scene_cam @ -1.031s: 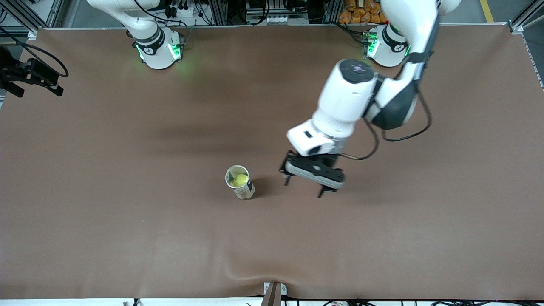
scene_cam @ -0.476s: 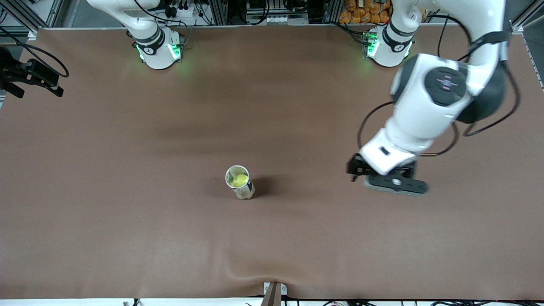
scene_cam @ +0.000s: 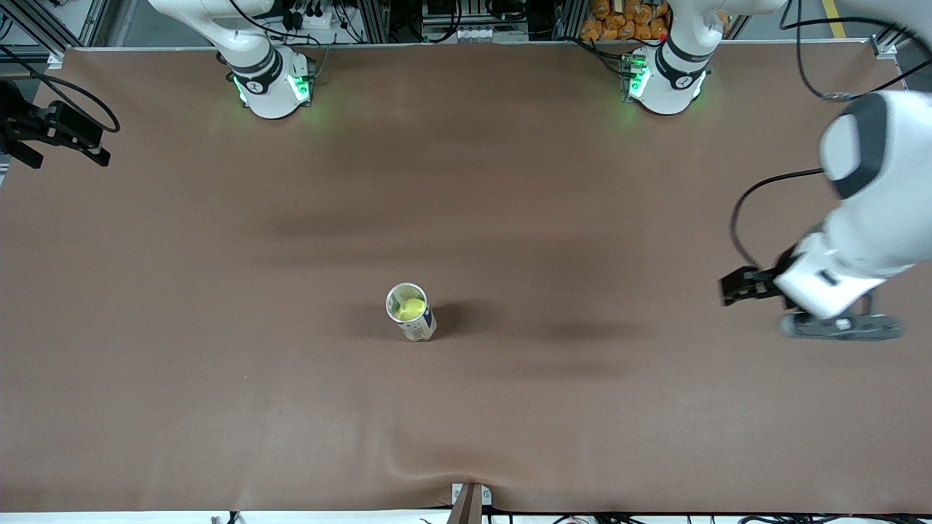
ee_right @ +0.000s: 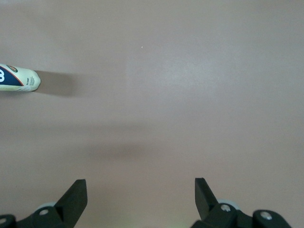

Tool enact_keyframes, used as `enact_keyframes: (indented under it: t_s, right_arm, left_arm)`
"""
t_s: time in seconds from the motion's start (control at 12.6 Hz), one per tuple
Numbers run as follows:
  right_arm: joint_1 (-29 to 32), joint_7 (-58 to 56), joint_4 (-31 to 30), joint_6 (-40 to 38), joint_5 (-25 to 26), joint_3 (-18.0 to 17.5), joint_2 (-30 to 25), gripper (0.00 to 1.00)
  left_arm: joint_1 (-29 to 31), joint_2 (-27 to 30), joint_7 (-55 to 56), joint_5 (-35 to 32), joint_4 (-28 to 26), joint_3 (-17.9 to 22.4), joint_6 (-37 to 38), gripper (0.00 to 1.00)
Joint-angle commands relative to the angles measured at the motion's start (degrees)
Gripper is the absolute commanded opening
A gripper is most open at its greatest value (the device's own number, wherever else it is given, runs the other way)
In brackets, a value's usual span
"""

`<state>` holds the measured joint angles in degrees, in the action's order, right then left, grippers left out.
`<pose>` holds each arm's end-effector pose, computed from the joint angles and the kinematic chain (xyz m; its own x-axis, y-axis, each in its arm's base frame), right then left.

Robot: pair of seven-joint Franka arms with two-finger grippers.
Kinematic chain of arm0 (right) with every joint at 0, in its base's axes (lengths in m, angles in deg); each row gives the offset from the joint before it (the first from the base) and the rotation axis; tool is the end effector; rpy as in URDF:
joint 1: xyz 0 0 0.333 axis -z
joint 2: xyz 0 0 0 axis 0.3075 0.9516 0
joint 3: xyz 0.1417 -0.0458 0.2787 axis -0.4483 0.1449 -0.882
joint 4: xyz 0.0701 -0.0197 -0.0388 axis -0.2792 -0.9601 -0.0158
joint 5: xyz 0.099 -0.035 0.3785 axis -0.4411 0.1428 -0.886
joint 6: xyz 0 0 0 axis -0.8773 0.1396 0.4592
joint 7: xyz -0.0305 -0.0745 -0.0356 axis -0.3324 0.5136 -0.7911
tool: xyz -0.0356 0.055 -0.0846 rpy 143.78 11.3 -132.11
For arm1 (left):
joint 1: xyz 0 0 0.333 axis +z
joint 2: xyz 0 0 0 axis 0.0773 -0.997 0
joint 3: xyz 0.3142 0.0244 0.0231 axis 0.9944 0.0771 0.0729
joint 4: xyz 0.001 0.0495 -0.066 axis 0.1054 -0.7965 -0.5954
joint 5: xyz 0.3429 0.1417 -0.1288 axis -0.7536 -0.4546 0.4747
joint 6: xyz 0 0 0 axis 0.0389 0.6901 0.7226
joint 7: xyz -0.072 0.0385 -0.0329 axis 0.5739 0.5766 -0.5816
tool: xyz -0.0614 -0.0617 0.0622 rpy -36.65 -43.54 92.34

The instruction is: Insert tennis ball vertically with right arm

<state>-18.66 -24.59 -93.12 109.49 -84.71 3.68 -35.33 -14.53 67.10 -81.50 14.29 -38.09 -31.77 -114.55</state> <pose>0.5084 -0.0088 0.6646 0.9997 0.0169 0.0202 0.0172 -0.9997 -0.0147 0.6598 -0.0711 0.5299 0.9987 -0.0265 0.0430 -0.0267 -0.9996 0.0043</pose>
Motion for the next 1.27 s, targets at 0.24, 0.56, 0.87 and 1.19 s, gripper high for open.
enact_keyframes:
  t_s: [0.24,0.56,0.87,1.19]
  right_arm:
    - [0.7,-0.8,-1.0,0.2,0.3,-0.5,-1.0,1.00]
    - [0.7,-0.8,-1.0,0.1,0.2,-0.4,-1.0,1.00]
    - [0.4,-0.9,-1.1,-0.4,0.1,-0.4,-1.2,1.00]
    - [0.4,-0.8,-1.1,-0.3,0.2,-0.4,-1.1,1.00]
  left_arm:
    - [1.7,4.9,-3.0,-0.9,-0.8,2.3,5.6,1.00]
    - [1.4,7.4,-6.3,-0.5,-1.4,3.2,8.4,1.00]
    - [1.4,12.5,-6.0,-0.6,-3.5,3.1,12.3,1.00]
    - [1.1,17.7,-6.1,-0.6,-8.5,3.1,13.0,1.00]
